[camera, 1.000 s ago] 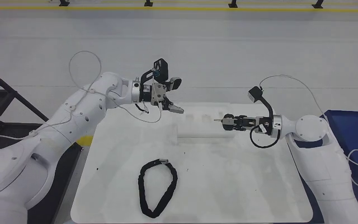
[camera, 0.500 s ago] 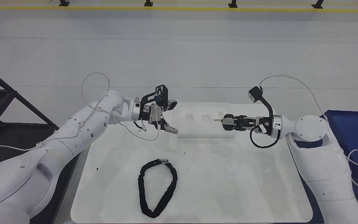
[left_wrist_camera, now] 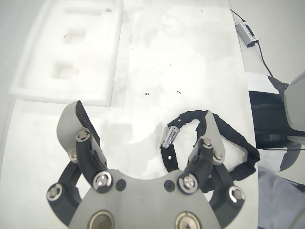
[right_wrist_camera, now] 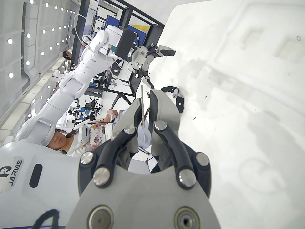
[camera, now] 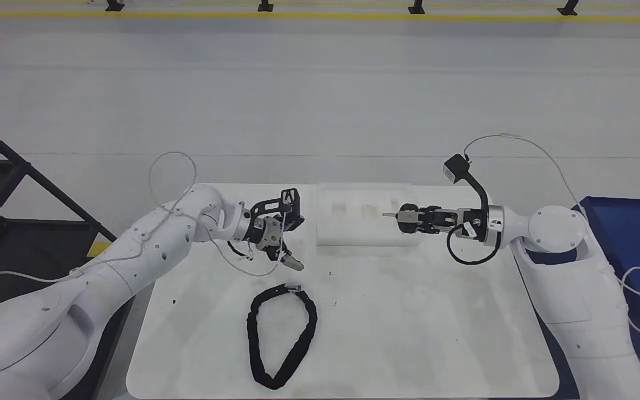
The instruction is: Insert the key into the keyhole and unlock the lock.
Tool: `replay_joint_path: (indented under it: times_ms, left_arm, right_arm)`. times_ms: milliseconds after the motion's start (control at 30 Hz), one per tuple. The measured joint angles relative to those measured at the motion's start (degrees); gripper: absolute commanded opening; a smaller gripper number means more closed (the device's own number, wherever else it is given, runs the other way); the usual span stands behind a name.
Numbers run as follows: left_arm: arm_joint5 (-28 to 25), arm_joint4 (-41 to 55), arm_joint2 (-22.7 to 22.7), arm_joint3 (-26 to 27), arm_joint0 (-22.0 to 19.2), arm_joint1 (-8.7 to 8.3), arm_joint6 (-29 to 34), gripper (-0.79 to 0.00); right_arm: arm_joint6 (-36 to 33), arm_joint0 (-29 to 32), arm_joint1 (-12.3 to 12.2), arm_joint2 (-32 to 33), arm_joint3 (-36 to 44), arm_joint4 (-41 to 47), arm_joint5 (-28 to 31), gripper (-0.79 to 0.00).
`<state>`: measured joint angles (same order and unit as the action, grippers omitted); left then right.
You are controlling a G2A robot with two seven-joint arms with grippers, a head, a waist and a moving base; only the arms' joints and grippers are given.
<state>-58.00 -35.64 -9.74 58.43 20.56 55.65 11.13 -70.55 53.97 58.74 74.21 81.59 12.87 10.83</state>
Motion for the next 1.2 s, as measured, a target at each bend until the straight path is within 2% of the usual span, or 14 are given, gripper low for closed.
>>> replay_joint_path:
  times_ms: [167, 700, 800, 900, 1200]
  left_arm:
    - [0.0, 3.3, 0.0, 0.4, 0.3, -0.30, 6.7, 0.000]
    - [0.3, 3.4, -0.2, 0.4, 0.4, -0.31, 6.2, 0.000]
    - [2.2, 0.0, -1.6, 1.1, 1.5, -0.53, 2.9, 0.000]
    - [1.7, -6.1, -3.1, 0.4, 3.5, -1.23, -3.6, 0.000]
    - [0.0, -28.1, -6.2, -2.7, 11.8, -4.62, -31.5, 0.000]
  right_arm:
    - [0.0, 0.0, 0.0, 0.0, 0.0, 0.0, 0.0, -0.785]
    - [0.0, 0.0, 0.0, 0.0, 0.0, 0.0, 0.0, -0.785]
    - [0.0, 0.0, 0.0, 0.0, 0.0, 0.0, 0.0, -0.785]
    - [0.0, 0.0, 0.0, 0.0, 0.0, 0.0, 0.0, -0.785]
    - [0.0, 0.0, 0.0, 0.0, 0.0, 0.0, 0.0, -0.785]
